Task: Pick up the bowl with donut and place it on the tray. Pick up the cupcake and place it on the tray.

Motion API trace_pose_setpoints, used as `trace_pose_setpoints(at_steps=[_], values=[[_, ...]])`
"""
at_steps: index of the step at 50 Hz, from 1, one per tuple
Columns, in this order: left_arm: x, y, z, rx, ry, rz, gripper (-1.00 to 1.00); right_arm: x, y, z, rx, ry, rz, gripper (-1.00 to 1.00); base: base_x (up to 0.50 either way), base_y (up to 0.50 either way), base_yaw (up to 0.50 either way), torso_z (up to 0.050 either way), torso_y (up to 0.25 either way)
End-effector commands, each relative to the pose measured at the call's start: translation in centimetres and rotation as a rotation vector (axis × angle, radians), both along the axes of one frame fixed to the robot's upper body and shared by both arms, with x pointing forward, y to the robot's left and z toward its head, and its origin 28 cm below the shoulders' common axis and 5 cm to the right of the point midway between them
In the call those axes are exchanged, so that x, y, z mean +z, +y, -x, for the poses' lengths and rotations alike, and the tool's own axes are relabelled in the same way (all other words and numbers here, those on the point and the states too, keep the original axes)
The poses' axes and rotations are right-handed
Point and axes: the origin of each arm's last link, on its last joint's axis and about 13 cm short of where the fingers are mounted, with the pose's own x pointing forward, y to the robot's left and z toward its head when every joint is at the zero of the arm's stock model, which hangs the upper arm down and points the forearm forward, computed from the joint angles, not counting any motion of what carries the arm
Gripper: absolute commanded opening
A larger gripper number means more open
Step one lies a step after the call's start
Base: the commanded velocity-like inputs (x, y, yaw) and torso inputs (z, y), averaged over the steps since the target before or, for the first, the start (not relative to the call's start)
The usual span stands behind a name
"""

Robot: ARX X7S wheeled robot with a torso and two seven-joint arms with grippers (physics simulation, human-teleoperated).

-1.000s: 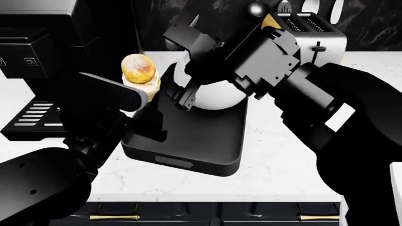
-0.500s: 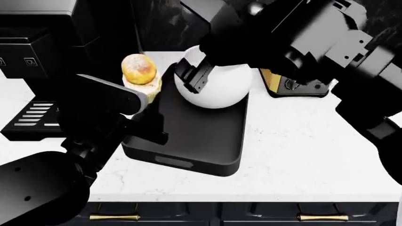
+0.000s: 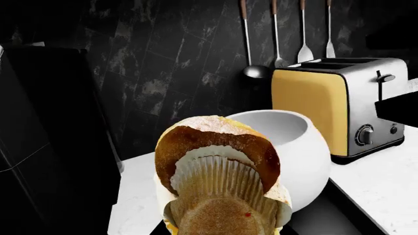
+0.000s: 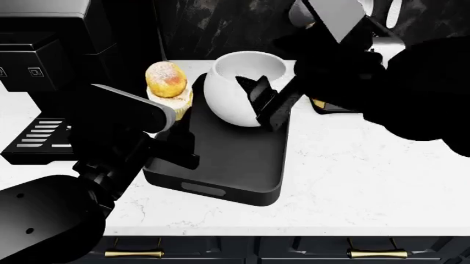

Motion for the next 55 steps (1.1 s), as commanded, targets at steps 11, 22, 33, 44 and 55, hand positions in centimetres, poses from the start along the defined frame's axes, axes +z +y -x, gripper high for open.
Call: trace_pose_setpoints(at_steps=[11, 22, 33, 44, 55], values=[[1.0, -0.8, -0.5, -0.06, 0.113, 0.093, -1.0, -4.7, -4.0, 10.4, -0.096, -0.171, -0.165, 1.0, 0.0, 0.0, 0.0, 0.0, 0.0], [1.1, -1.7, -1.3, -0.117, 0.143, 0.029, -1.0, -6.5, -5.3, 13.4, -0.148, -0.222, -0.267, 1.0, 0.0, 0.0, 0.0, 0.0, 0.0], [-0.1, -2.1, -2.9, -0.112, 0.172, -0.043, -1.0, -7.8, -5.9, 13.9, -0.178, -0.214, -0.299, 1.0, 0.0, 0.0, 0.0, 0.0, 0.0], [-1.4, -2.2, -4.3, -0.093, 0.235, -0.017, -1.0, -9.0, -6.3, 13.6, -0.213, -0.203, -0.302, 1.0, 0.0, 0.0, 0.0, 0.0, 0.0], [-2.5, -1.8, -4.1, -0.086, 0.276, 0.009, -1.0, -9.1, -6.4, 13.3, -0.226, -0.2, -0.309, 1.0, 0.0, 0.0, 0.0, 0.0, 0.0]])
